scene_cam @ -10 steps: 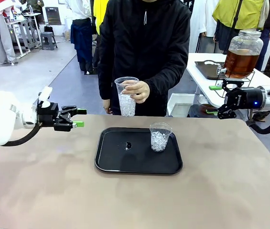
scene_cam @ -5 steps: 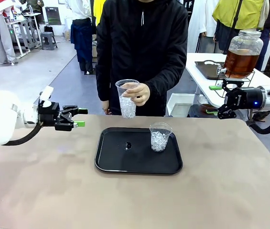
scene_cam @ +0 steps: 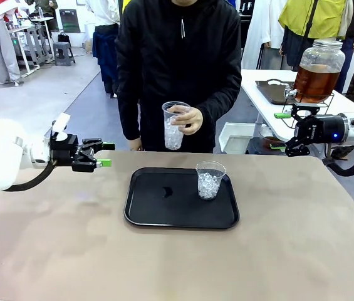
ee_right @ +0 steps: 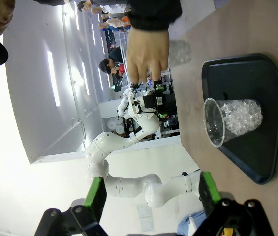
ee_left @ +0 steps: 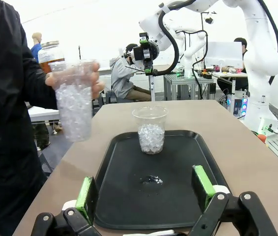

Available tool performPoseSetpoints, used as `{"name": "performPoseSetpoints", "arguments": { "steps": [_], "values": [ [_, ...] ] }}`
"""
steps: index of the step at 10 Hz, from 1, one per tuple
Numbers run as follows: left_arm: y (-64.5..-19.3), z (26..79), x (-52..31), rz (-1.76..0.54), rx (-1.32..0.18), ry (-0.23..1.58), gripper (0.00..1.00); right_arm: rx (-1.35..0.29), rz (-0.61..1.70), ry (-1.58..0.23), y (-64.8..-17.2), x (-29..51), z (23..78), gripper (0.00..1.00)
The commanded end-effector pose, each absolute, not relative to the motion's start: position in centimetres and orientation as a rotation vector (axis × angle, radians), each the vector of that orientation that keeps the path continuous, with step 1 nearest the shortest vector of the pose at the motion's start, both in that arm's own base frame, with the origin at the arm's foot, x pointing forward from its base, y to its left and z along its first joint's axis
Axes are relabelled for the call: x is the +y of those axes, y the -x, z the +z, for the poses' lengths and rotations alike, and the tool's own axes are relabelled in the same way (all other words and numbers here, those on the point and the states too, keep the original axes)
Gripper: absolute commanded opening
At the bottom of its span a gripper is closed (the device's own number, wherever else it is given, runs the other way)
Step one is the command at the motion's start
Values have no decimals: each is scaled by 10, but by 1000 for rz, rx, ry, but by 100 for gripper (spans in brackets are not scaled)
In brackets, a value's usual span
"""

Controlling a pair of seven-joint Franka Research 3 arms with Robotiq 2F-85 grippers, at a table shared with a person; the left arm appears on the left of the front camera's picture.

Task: Pour the drink into the iced cup.
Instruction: Pick up the iced cup indicated by the human and present it to them.

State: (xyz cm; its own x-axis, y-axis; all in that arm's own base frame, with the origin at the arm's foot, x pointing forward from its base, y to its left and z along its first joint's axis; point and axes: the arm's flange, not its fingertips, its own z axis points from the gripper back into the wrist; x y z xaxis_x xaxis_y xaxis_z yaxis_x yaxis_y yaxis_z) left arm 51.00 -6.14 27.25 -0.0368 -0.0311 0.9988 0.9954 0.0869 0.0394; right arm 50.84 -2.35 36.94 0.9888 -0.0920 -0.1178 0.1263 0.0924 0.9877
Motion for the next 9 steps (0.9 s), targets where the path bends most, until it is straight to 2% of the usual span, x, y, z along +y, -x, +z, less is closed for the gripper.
{"name": "performPoseSetpoints", "arguments": {
  "steps": [1, 9],
  "values": [
    [-511, 274, -61, -1180, -1252, 1109, 100, 21, -165, -1466, -508, -22, 370, 100],
    [-511, 274, -61, -1180, -1252, 1109, 100, 21, -165, -1466, -508, -22, 370, 100]
  ]
}}
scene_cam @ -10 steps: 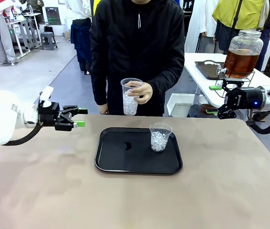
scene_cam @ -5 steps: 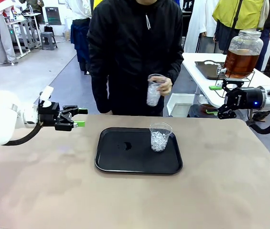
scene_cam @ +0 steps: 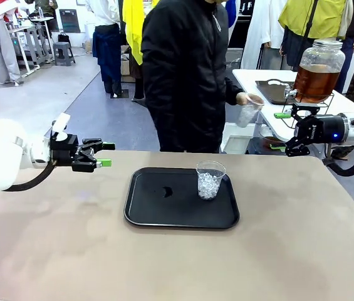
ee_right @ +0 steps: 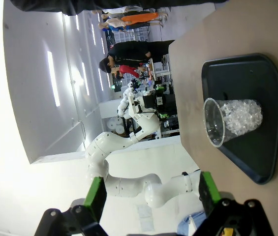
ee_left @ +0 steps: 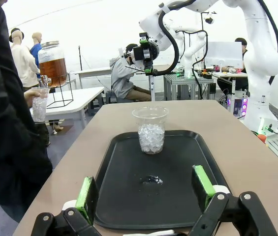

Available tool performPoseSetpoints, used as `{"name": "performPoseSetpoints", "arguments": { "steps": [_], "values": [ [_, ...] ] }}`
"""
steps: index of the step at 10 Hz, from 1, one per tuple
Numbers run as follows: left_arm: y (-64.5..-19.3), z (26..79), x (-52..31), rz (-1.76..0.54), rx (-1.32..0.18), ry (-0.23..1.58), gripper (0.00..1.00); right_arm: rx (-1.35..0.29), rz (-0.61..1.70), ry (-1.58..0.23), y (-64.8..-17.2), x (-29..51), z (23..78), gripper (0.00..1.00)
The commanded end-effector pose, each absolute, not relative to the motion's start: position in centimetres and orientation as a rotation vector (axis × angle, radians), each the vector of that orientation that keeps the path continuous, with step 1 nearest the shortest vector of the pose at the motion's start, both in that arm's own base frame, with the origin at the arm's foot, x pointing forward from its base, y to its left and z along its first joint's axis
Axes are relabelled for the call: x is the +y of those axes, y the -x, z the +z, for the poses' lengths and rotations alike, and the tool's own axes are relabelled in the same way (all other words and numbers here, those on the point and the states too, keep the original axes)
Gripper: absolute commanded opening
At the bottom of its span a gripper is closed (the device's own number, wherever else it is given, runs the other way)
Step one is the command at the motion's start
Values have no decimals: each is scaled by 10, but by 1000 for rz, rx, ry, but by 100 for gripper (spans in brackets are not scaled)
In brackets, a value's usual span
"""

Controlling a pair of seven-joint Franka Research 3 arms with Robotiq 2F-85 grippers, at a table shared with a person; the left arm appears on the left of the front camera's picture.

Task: Pour the drink into the iced cup.
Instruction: Pick up the iced cup indicated by the human and present it to them.

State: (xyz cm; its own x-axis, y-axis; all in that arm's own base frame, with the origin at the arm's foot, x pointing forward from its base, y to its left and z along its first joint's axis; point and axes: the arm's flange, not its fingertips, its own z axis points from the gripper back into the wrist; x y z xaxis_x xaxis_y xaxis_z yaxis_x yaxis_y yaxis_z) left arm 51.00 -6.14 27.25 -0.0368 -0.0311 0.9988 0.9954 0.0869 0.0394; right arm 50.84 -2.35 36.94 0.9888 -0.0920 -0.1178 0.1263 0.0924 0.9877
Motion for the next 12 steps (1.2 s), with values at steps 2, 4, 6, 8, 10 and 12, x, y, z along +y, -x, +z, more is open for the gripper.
{"name": "performPoseSetpoints", "arguments": {
  "steps": [2, 4, 6, 8, 10, 12],
  "values": [
    [-511, 274, -61, -1180, -1252, 1109, 100, 21, -165, -1466, -508, -22, 370, 100],
    [-511, 274, -61, -1180, -1252, 1109, 100, 21, -165, -1466, -508, -22, 370, 100],
    [-511, 274, -61, -1180, -1252, 1109, 100, 21, -165, -1466, -508, -22, 370, 100],
    [-511, 274, -61, -1180, -1252, 1109, 100, 21, -165, -1466, -508, -22, 370, 100],
    [-511, 274, -61, -1180, -1252, 1109, 100, 21, -165, -1466, -508, -22, 370, 100],
    [-511, 274, -61, -1180, -1252, 1109, 100, 21, -165, -1466, -508, -22, 370, 100]
  ]
}}
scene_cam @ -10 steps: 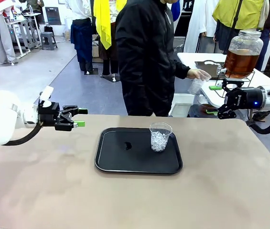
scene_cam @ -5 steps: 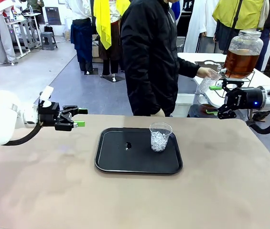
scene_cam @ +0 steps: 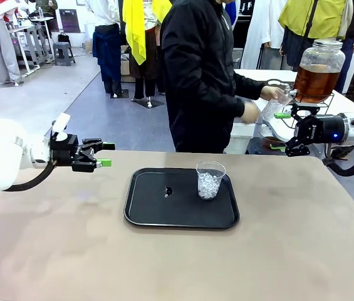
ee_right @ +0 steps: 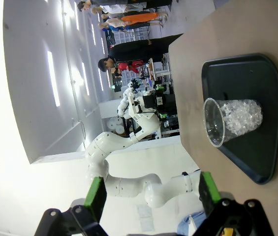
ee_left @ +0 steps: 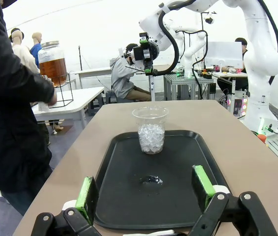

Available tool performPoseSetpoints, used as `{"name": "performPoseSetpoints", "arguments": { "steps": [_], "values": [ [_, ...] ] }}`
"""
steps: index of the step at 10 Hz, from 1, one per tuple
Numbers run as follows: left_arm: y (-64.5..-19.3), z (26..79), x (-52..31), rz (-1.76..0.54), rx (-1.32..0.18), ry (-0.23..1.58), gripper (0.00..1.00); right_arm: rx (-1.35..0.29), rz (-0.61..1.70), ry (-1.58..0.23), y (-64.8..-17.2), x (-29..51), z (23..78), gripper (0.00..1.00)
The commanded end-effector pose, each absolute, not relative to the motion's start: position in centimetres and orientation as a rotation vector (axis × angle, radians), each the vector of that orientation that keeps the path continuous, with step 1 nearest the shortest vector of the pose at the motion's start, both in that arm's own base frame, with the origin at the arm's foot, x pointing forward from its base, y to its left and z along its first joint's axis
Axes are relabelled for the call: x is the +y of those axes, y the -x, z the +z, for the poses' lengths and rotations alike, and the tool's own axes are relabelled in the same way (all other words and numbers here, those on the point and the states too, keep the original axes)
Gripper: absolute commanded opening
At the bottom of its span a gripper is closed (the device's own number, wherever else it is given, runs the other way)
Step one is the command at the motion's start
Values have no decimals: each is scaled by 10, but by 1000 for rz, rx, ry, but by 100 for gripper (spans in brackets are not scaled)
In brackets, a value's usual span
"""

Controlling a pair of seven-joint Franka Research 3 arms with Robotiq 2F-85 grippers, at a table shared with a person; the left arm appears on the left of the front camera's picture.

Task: Pour the drink into the iced cup.
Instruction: Pick up the iced cup indicated by the human and present it to them.

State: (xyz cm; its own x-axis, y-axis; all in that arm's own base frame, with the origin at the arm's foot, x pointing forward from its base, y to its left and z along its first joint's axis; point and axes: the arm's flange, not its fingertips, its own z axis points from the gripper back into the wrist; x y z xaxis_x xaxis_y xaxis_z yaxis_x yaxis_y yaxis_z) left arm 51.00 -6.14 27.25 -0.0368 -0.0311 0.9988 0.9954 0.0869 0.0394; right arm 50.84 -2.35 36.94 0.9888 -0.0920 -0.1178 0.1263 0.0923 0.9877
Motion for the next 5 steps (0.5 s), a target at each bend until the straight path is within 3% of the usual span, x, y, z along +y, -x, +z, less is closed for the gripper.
{"name": "performPoseSetpoints", "arguments": {
  "steps": [1, 5],
  "values": [
    [-511, 274, -61, -1180, -1252, 1109, 100, 21, -165, -1466, -508, -22, 370, 100],
    [-511, 274, -61, -1180, -1252, 1109, 100, 21, -165, -1466, -508, -22, 370, 100]
  ]
}}
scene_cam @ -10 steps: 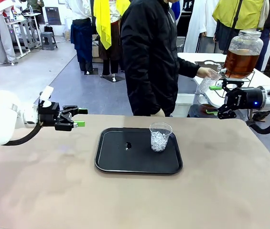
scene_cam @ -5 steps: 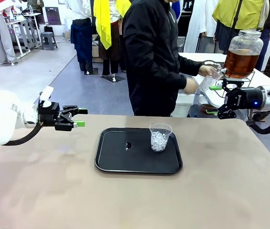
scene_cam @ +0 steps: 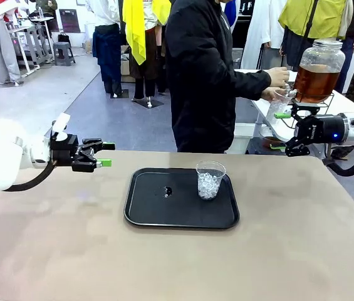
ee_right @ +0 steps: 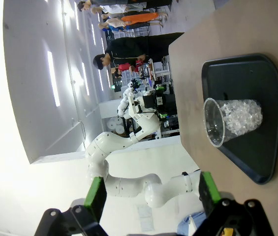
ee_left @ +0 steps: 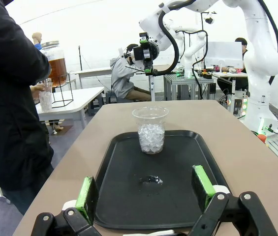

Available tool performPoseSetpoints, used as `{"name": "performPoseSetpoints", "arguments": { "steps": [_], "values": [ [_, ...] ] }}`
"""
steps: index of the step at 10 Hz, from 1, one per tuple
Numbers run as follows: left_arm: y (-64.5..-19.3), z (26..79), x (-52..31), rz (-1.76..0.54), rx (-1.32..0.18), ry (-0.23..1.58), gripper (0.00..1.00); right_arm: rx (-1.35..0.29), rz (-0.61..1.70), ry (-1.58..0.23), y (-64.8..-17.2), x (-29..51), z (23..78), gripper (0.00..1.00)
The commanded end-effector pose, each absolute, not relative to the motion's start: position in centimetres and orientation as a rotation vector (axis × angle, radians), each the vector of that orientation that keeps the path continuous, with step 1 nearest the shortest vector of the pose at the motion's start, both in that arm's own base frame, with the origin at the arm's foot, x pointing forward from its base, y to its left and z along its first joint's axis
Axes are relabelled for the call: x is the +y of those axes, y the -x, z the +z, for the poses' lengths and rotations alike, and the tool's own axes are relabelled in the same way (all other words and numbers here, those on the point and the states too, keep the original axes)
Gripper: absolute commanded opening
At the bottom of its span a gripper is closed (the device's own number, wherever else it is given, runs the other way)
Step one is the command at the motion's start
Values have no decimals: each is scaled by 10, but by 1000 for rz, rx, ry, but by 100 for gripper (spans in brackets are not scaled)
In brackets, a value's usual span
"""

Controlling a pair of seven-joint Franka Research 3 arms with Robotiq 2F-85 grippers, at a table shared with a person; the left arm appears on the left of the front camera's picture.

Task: Pour the drink into the iced cup.
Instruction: Pick up the iced cup indicated by the human and present it to them.

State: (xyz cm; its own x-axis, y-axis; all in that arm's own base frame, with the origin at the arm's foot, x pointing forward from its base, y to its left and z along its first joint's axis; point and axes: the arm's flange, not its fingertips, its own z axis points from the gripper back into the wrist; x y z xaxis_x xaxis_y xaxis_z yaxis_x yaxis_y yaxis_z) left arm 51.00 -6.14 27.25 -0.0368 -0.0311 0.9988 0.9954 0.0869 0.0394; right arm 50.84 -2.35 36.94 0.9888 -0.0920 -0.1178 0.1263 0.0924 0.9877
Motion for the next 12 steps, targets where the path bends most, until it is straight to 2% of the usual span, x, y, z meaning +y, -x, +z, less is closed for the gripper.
{"name": "performPoseSetpoints", "arguments": {
  "steps": [1, 12],
  "values": [
    [-511, 274, -61, -1180, -1252, 1109, 100, 21, -165, -1466, -508, -22, 370, 100],
    [-511, 274, -61, -1180, -1252, 1109, 100, 21, -165, -1466, -508, -22, 370, 100]
  ]
}}
